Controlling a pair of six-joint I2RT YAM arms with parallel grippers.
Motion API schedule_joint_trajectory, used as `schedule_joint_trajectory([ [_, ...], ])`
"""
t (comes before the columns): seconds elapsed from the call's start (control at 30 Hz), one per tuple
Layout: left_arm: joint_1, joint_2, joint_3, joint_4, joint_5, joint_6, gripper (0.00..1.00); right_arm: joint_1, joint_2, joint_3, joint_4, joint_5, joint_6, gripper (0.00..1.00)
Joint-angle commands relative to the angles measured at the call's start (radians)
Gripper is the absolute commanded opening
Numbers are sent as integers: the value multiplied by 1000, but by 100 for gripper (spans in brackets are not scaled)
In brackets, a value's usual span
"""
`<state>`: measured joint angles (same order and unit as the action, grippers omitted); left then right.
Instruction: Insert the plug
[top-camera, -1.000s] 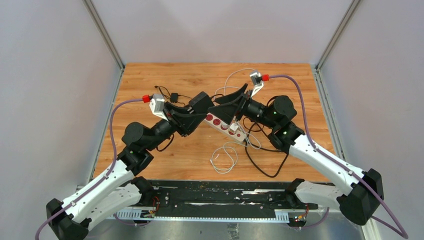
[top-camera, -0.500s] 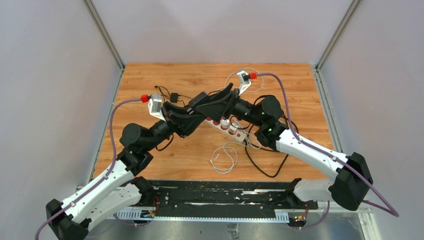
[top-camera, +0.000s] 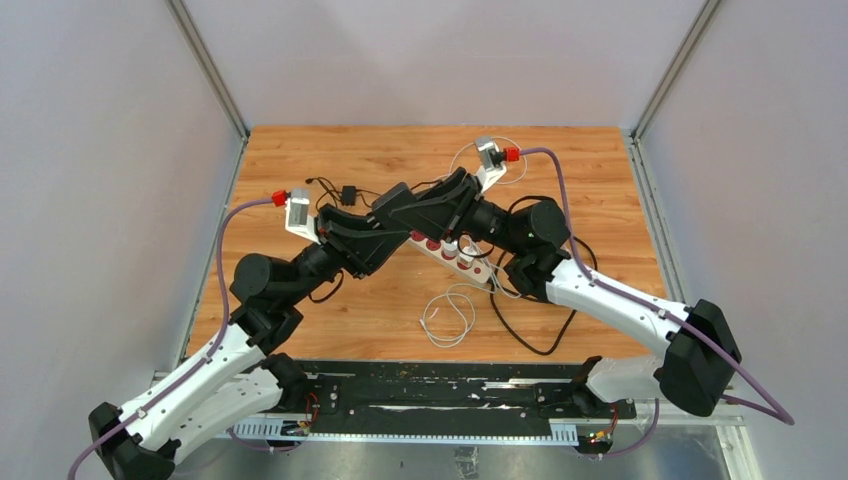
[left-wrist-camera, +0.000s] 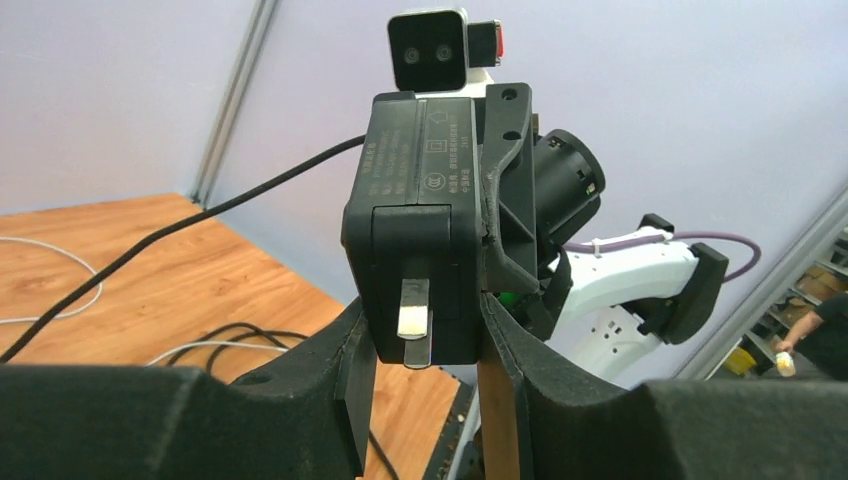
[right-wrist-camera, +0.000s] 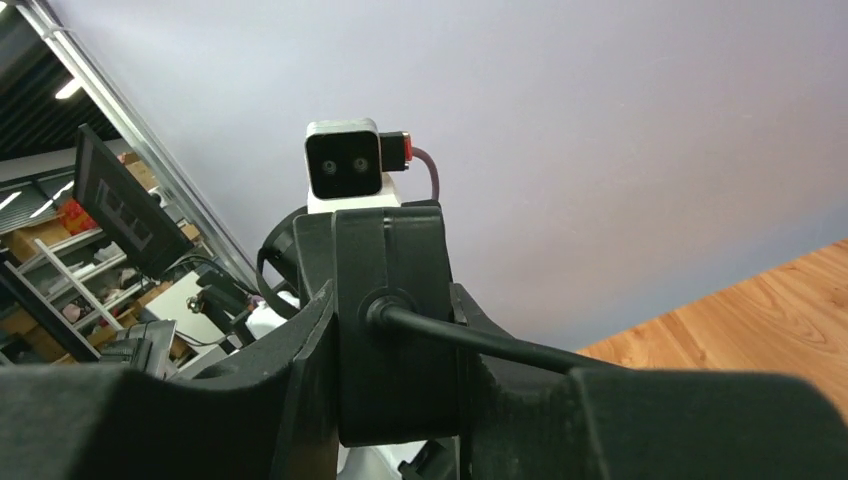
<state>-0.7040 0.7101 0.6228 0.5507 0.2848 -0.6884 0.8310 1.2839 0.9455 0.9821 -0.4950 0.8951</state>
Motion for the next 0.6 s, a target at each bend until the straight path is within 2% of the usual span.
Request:
schedule_joint_trajectory([
  [0.0,1,-10,-10,11,-17,83,29,13,-12,24,19,47,-43,0],
  [0.03,1,-18,-18,5,-18,93,48,11,-23,25,-6,53,-71,0],
  [0.1,1,-50,-39,-25,-47,106,75,10,-50,33,-95,88,-139,0],
  [0.13,1,-71,-48,-59,-68,118,96,8,-66,40,-149,111,-187,0],
  [0.17,1,-98,-56,-99,-88,135,99,6,-80,45,-200,138,-224,0],
  [0.27,1,-190,-62,-313,-224,199,100,-18,-121,55,-321,208,-331,0],
  [0.43,1,-340,-28,-699,-678,182,100,-48,-127,55,-461,319,-509,0],
  [0.5,1,-374,4,-833,-836,156,100,-75,-112,44,-471,316,-541,0],
  [0.57,1,-400,21,-942,-935,142,100,-108,-82,37,-469,258,-583,0],
])
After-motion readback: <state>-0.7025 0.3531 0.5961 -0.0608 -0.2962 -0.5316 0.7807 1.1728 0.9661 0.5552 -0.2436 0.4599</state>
